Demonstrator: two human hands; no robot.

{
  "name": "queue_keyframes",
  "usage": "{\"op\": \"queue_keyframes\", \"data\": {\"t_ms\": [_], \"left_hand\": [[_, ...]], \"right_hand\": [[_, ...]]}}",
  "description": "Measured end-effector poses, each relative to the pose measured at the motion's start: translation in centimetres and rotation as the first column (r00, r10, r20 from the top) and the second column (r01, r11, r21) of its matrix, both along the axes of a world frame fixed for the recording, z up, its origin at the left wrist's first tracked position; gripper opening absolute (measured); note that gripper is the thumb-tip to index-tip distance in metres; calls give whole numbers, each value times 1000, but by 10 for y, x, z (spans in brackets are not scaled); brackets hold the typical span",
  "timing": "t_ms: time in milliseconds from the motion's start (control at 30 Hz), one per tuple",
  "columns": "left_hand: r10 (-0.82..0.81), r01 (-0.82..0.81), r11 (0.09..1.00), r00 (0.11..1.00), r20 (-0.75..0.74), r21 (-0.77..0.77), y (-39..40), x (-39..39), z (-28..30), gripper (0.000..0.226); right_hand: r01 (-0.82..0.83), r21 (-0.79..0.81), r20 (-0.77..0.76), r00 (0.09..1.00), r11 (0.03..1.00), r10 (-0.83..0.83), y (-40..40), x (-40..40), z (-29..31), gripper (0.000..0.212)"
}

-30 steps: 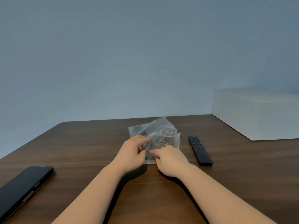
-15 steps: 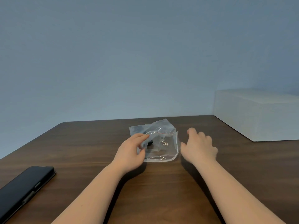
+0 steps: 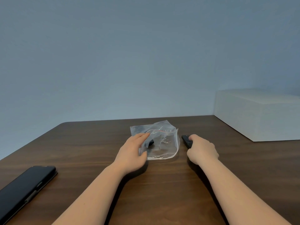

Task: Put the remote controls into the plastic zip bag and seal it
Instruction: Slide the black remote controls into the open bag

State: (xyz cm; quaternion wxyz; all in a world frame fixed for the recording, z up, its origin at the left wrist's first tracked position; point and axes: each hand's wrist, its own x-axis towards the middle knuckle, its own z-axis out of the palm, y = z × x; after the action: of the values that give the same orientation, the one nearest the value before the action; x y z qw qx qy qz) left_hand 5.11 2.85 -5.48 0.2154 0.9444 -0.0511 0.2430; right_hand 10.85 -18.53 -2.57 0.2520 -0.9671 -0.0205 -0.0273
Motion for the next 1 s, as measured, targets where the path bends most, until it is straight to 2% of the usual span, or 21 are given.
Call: {"op": "queue_keyframes", "data": {"t_ms": [67,167,300,400,633,833,1000], "left_hand": [[-16,16,1000,999,-44,18,-1,0,-1,69],[-37,39,999,996,-76,25,-1,-1,-2,74],[-32,32,999,994,-104,-4,-2,1,-2,80],[-35,33,999,993,-111,-19,-3,2,-3,82],[-42,40,999,993,-112,-21,-8,2,-1,80],[-81,83,996,994,-79,17,-12,1,0,80],[-78,80,997,994,-73,20,-12,0,0,79]], "right_hand": [[-53,111,149,988,992,36,1,-1,2,43],[-219,287,409,908,933,87,5,-8,8,42],[-466,264,542,796,844,270,17,-27,13,42],[-519,186,516,774,834,366,25,-38,13,44],[-427,-49,351,839,903,416,30,-47,3,34],[-373,-160,374,834,914,406,37,-54,4,19],[-385,-195,362,827,902,431,47,-59,2,16]]}}
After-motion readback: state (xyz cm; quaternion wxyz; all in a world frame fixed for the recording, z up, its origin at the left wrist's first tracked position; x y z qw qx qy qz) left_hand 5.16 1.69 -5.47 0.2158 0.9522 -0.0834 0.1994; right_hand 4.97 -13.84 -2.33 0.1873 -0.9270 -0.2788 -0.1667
